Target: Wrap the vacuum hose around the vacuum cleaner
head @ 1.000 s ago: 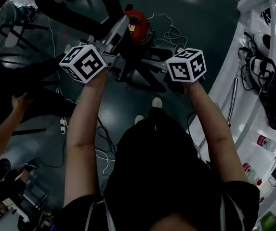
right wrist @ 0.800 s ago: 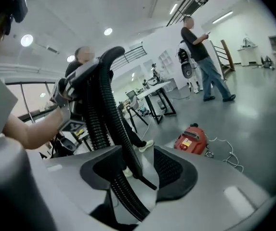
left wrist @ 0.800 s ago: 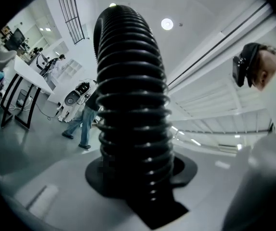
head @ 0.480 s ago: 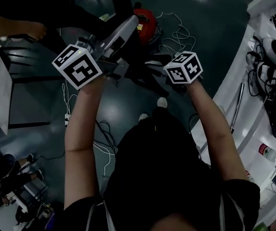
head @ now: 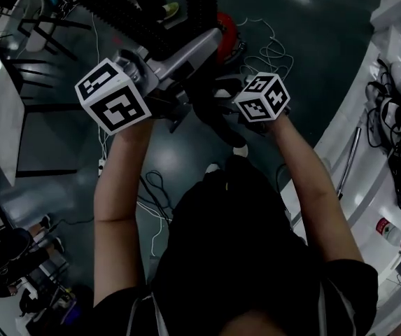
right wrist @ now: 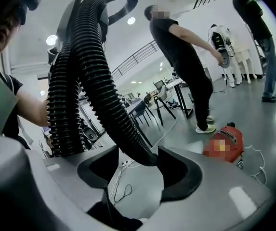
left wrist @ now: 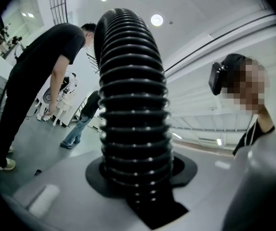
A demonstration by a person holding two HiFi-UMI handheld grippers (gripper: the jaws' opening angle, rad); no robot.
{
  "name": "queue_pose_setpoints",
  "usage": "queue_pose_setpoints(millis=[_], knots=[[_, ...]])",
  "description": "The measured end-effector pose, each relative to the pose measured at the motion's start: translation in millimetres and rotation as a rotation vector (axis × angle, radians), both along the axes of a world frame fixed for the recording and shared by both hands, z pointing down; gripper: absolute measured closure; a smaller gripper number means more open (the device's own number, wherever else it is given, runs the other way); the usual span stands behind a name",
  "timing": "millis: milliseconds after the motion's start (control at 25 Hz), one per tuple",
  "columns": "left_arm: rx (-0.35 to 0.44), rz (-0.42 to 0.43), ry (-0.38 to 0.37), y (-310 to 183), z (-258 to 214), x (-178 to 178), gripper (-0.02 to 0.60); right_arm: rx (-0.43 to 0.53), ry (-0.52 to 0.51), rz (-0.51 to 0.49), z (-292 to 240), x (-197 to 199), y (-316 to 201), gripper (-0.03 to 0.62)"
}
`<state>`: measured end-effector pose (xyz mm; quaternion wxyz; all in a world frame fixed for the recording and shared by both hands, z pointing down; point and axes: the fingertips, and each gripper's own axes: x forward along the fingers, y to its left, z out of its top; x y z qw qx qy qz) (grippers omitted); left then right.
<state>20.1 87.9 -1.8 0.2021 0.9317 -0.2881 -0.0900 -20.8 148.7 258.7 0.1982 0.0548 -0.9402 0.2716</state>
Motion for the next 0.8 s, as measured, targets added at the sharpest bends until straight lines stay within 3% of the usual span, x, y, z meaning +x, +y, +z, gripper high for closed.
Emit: queue_pose_setpoints(millis=[160, 440, 640, 800], knots=[[-0.007, 0.004, 0.023, 0.8, -4.9, -2.0, 0.407, 0.047, -0.076, -0.029, -9.6, -8.3, 2.9, 0.345], [0.018, -0.041, -0.045, 0.8, -0.5, -13.2, 0.407, 0.064, -0.091, -0.121, -13.2, -14.6, 16.6, 0.344], [-0.016, -0.012, 0.006, 5.5, 0.1, -8.7, 0.407, 0.046, -0.084, -0.179, -10.2, -25.8, 28.6, 0.296], [-0.052, 0.009, 0.062, 9.1, -0.9, -9.1, 0.407, 0.052, -0.112, -0.197, -10.4, -35.8, 33.0, 0.311]])
